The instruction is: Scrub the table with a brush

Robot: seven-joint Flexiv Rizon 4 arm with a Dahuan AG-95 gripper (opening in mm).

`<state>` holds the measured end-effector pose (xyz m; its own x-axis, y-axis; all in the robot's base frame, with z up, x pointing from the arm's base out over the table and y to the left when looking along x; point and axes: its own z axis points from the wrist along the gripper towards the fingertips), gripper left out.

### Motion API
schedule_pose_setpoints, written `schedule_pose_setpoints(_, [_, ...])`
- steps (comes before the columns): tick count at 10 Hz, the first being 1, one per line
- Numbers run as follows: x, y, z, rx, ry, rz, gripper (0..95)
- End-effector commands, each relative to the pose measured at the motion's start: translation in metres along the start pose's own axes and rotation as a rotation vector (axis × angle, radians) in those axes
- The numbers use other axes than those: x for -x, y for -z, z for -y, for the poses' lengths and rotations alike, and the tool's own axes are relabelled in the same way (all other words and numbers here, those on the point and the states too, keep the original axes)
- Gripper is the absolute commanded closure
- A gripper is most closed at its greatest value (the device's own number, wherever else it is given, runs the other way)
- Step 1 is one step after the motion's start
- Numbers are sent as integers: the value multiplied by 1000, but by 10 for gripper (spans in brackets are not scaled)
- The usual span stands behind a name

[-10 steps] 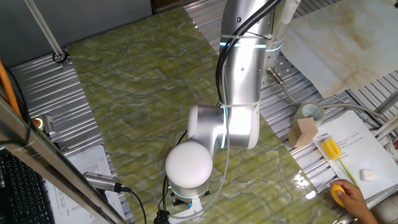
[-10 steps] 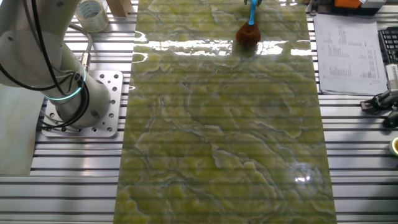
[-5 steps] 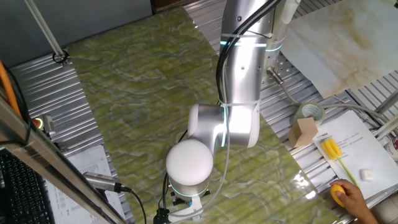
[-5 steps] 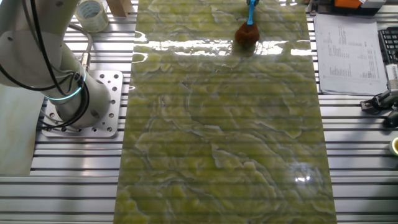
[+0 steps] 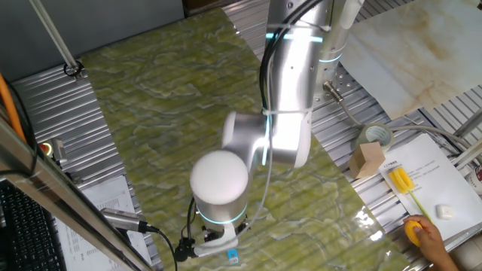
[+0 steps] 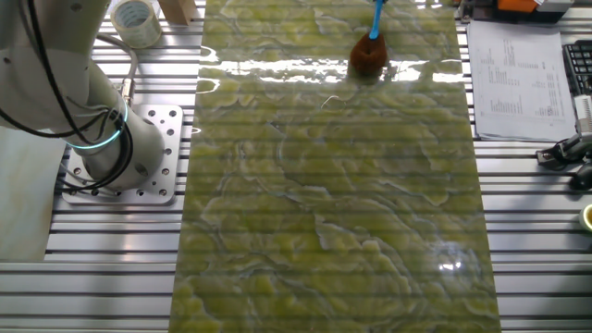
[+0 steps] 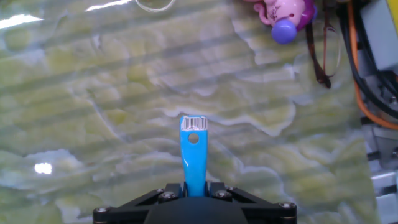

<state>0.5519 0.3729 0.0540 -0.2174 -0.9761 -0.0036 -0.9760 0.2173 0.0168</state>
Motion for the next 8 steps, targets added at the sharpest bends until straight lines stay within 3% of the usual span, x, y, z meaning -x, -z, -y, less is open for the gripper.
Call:
schedule_pose_setpoints(1, [-3, 15, -2, 4, -1, 9, 950])
schedule_pose_setpoints(5, [-18, 39, -7, 6, 8, 10, 950])
schedule_pose_setpoints(7, [-32, 47, -7, 8, 14, 19, 950])
schedule_pose_setpoints(8, [-46, 54, -8, 7, 12, 20, 950])
